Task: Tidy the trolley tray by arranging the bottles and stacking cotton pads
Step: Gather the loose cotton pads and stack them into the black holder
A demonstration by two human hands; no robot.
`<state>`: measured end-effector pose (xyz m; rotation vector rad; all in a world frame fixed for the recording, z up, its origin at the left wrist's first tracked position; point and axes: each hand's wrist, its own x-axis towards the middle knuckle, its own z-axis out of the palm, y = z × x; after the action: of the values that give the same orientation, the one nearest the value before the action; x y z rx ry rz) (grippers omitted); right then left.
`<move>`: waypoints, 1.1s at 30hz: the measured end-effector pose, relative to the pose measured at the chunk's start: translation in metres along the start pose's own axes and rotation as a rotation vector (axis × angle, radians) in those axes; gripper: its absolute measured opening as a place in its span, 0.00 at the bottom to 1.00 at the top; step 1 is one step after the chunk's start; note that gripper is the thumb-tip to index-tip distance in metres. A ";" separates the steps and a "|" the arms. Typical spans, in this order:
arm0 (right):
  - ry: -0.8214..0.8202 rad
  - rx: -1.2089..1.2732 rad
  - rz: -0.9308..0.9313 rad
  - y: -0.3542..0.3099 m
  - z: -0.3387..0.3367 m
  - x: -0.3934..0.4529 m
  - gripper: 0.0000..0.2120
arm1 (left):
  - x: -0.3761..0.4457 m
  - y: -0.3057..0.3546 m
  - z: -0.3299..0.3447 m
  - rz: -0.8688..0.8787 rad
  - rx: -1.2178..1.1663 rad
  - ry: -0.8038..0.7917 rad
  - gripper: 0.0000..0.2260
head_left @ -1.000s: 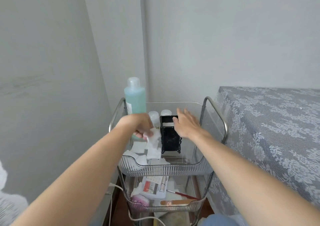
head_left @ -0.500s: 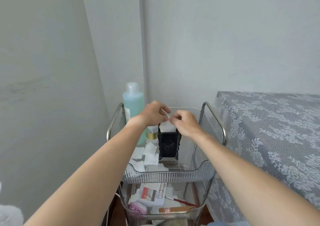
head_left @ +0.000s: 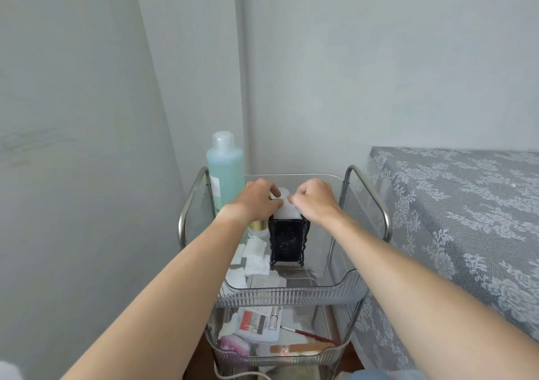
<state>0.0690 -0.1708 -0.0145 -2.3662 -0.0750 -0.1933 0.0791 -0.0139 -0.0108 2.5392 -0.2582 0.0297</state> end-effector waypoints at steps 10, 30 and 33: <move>-0.104 -0.081 0.094 -0.005 -0.004 0.010 0.16 | 0.002 -0.001 0.003 -0.043 -0.115 -0.052 0.07; -0.148 -0.219 0.175 0.005 0.010 0.002 0.16 | -0.034 -0.039 0.041 -0.346 0.158 -0.130 0.05; -0.212 -0.227 0.198 0.006 0.010 0.002 0.18 | -0.038 -0.043 0.059 -0.291 0.344 -0.242 0.11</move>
<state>0.0728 -0.1679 -0.0257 -2.5937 0.0846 0.1524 0.0477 -0.0053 -0.0867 2.8985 0.0306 -0.3778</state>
